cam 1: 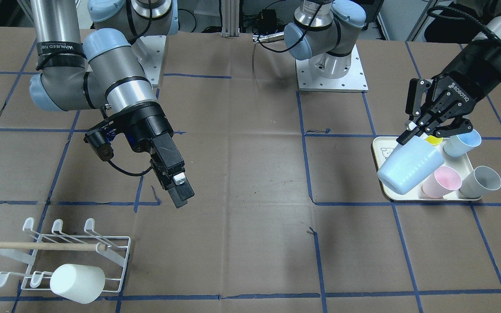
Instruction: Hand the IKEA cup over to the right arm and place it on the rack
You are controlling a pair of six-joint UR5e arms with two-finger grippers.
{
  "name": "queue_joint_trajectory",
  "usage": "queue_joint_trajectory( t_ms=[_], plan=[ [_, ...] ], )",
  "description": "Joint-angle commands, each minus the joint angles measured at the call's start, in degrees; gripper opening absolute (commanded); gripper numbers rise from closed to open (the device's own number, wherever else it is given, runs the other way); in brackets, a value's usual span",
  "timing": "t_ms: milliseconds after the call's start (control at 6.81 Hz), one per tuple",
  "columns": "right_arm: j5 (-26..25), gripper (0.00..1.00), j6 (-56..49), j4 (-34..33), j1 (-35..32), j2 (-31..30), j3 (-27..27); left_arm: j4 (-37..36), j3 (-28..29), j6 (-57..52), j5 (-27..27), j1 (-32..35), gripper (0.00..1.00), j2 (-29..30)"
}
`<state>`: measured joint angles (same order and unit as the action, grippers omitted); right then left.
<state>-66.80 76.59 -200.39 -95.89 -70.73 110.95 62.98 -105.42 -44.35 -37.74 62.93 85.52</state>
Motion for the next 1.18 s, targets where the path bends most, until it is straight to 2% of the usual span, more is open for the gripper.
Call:
queue_joint_trajectory(
  t_ms=[0, 147, 588, 735, 1029],
  plan=[
    [0.27, 1.00, 0.31, -0.09, -0.09, 0.41, 0.06, -18.60, -6.09, -0.38, 6.26, 3.67, 0.00, 3.40],
    [0.27, 1.00, 0.32, -0.09, -0.09, 0.33, 0.06, -23.73, -6.72, -0.47, 8.01, 6.56, 0.00, 5.42],
    [0.27, 1.00, 7.24, 0.00, -1.49, 0.33, 0.06, -45.33, -6.64, -0.30, 12.77, 11.85, 0.00, 18.67],
    [0.27, 1.00, 7.17, 0.00, -1.49, 0.24, -0.03, -48.36, -6.98, -0.21, 12.78, 13.60, 0.00, 19.50],
    [0.18, 1.00, 7.17, 0.09, -1.49, 0.32, 0.06, -49.70, -8.55, -0.65, 12.69, 17.30, 0.02, 19.07]
  ],
)
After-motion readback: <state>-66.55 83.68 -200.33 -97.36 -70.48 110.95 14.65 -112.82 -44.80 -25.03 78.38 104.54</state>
